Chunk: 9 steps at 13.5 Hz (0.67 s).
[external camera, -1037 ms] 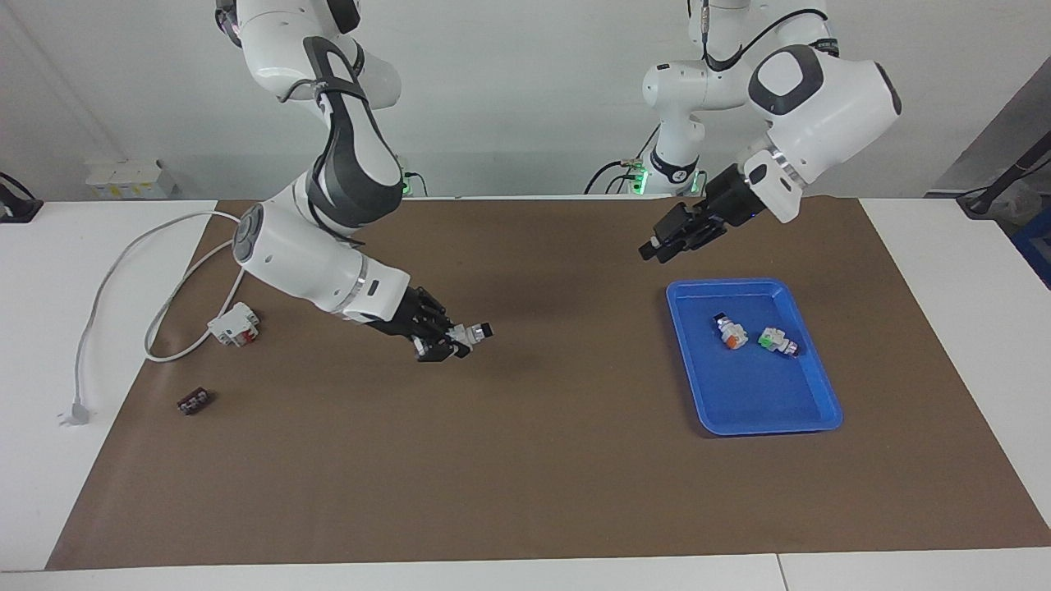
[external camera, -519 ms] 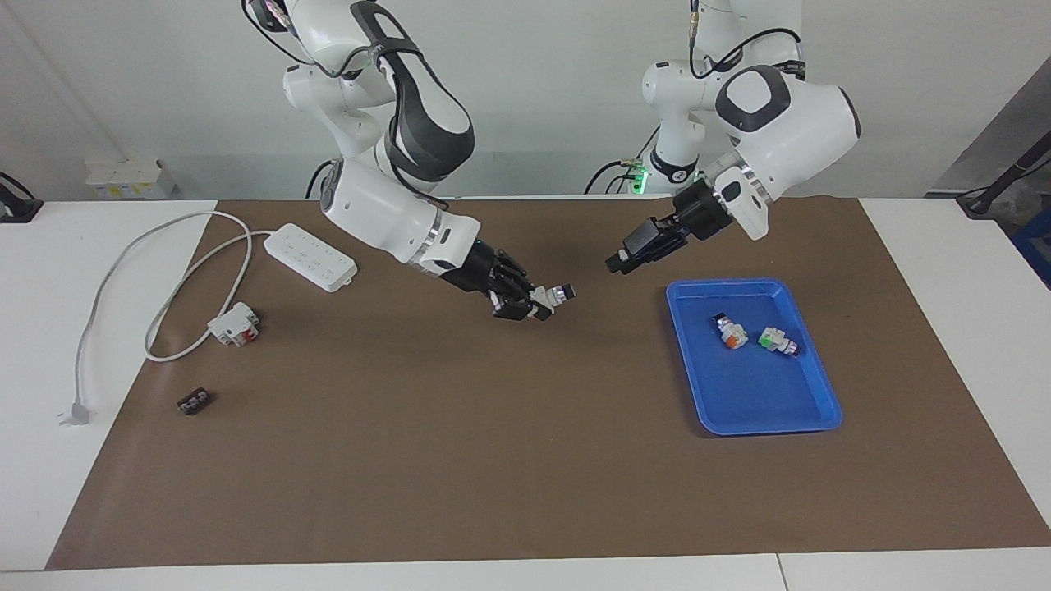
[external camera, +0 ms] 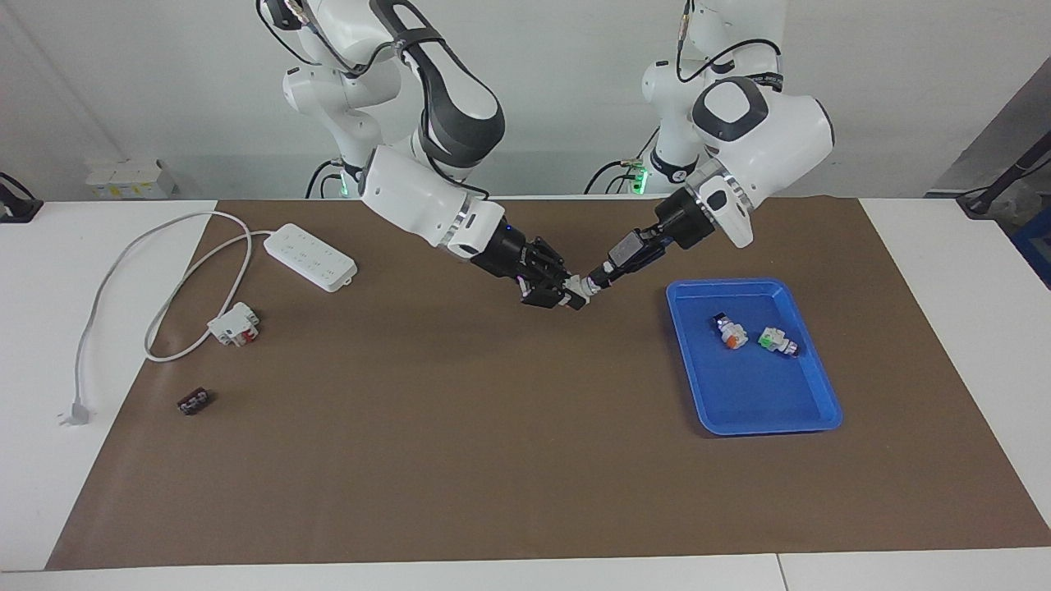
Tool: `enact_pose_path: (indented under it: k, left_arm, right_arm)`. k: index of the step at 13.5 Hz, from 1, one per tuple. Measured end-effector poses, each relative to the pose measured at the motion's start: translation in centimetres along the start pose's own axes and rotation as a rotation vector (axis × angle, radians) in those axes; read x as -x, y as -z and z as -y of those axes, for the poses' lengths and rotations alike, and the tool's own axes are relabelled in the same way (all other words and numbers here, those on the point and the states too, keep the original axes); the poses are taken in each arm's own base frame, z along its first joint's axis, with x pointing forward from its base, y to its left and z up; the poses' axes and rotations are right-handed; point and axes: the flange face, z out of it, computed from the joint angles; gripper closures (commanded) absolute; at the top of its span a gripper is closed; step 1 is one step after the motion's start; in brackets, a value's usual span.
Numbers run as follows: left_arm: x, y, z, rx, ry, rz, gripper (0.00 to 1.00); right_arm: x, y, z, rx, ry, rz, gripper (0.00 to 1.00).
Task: Turn and place switch with both arms
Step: 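Bring the connector to the left gripper and close the left gripper on it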
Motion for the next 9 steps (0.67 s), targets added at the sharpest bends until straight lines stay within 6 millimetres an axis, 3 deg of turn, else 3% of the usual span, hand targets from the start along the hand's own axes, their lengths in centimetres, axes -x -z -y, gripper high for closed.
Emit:
enact_pose_path:
  k: [2, 9]
  left_arm:
    - [-0.06, 0.08, -0.05, 0.005, 0.004, -0.003, 0.73]
    - [-0.11, 0.25, -0.67, 0.001, -0.013, -0.001, 0.68]
  right_arm:
    - [-0.08, 0.31, 0.01, 0.004, 0.001, 0.001, 1.00]
    - [-0.39, 0.73, -0.17, 0.020, 0.004, 0.002, 1.00]
